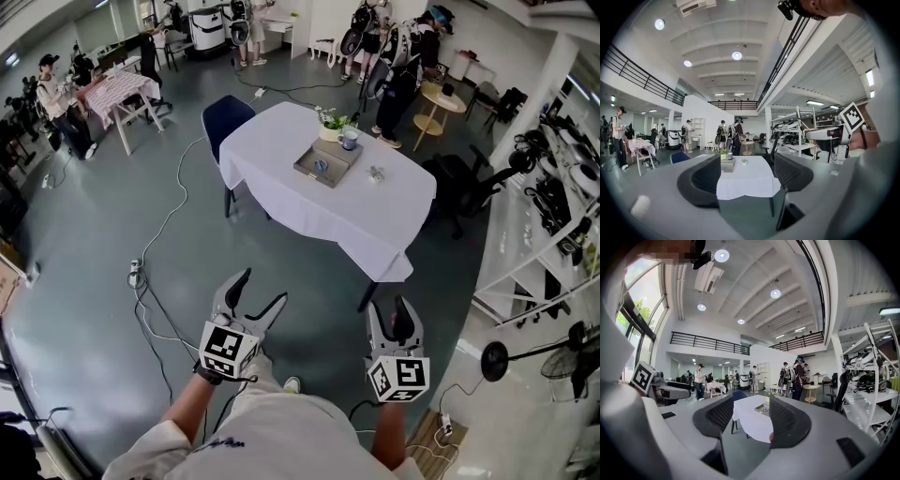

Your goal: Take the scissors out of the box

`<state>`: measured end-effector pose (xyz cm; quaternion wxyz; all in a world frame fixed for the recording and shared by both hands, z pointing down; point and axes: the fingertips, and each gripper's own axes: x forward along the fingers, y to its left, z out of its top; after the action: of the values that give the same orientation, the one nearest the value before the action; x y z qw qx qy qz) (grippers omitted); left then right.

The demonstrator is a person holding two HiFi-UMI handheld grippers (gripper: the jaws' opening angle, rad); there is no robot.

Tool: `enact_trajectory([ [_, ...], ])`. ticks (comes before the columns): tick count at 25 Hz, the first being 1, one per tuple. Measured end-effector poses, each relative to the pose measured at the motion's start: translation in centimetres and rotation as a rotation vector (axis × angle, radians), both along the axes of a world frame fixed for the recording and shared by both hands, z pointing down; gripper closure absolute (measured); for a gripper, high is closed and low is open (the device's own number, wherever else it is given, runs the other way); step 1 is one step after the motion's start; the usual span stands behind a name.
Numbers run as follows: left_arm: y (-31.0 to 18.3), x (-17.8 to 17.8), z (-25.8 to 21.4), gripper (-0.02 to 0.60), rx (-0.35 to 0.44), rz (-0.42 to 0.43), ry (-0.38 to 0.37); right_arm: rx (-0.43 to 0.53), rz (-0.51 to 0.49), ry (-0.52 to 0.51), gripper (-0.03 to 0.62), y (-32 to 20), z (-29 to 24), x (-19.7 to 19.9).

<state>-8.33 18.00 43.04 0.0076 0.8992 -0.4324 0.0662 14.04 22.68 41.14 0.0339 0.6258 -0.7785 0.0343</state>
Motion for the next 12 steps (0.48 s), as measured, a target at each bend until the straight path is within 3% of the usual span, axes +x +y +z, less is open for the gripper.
enact_trajectory([
  [5,0.02,-0.14,0.00,0.161,-0.008,0.008,0.008,0.001,-0.010,-0.005,0.277,-0.23,-0.06,-0.31],
  [7,-0.19,0.07,-0.12,0.126,-0.006,0.018,0.006,0.009,-0.003,-0.024,0.193,-0.55,-0.23,-0.12],
  [9,-0.39,0.42,-0.07,0.083,-0.009,0.029,0.002,0.020,0.011,-0.034,0.069,-0.78,-0.30,0.26],
  [12,-0.23,0.46,0.11,0.037,-0.020,0.033,0.012,0.027,0.032,-0.022,0.002,-0.67,-0.12,0.66],
])
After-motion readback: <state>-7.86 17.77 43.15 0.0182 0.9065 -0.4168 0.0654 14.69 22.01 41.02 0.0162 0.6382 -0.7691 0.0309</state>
